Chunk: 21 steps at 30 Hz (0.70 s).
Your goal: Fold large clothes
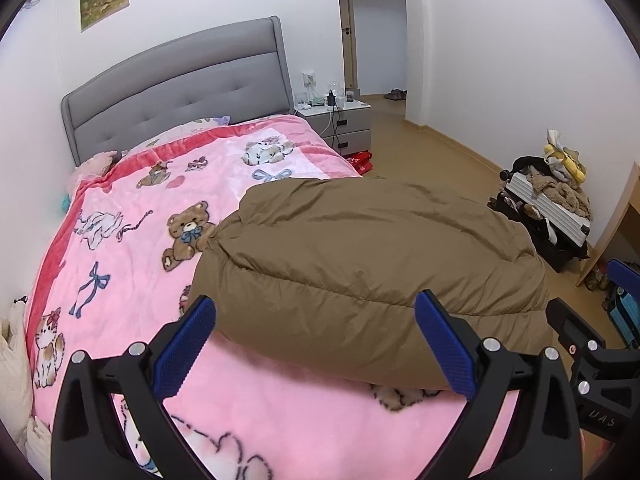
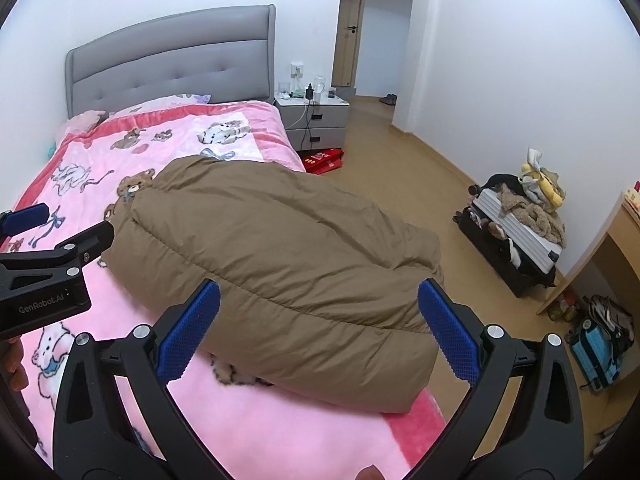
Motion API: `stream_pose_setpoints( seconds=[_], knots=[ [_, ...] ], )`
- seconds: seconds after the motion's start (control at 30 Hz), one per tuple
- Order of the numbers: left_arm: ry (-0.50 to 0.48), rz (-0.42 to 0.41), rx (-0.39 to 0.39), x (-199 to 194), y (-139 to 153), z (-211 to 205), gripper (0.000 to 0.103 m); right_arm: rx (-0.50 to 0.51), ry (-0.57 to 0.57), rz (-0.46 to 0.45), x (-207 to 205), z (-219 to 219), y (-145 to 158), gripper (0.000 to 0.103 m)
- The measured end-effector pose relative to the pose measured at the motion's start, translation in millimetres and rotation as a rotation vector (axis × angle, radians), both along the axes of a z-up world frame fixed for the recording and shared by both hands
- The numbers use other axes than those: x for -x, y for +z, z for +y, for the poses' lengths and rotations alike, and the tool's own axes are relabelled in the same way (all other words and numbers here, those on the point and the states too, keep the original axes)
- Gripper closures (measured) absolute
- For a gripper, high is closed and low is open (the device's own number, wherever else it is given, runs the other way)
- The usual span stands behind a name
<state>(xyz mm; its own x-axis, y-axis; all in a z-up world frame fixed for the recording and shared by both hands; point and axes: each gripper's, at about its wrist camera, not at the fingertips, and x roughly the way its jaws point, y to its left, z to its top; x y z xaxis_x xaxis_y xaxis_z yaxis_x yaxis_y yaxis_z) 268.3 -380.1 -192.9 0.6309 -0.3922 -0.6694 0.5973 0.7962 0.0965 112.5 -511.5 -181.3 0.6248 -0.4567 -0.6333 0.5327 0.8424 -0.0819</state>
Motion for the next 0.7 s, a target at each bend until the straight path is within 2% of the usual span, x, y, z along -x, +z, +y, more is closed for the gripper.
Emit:
stream_pose_setpoints(
  seconds=[0.7],
  knots=[
    [0.017, 0.012, 0.003, -6.4, 2.4, 7.1, 0.005, 0.000, 0.015, -0.011, -4.1, 7.0, 5.9, 0.008]
  ],
)
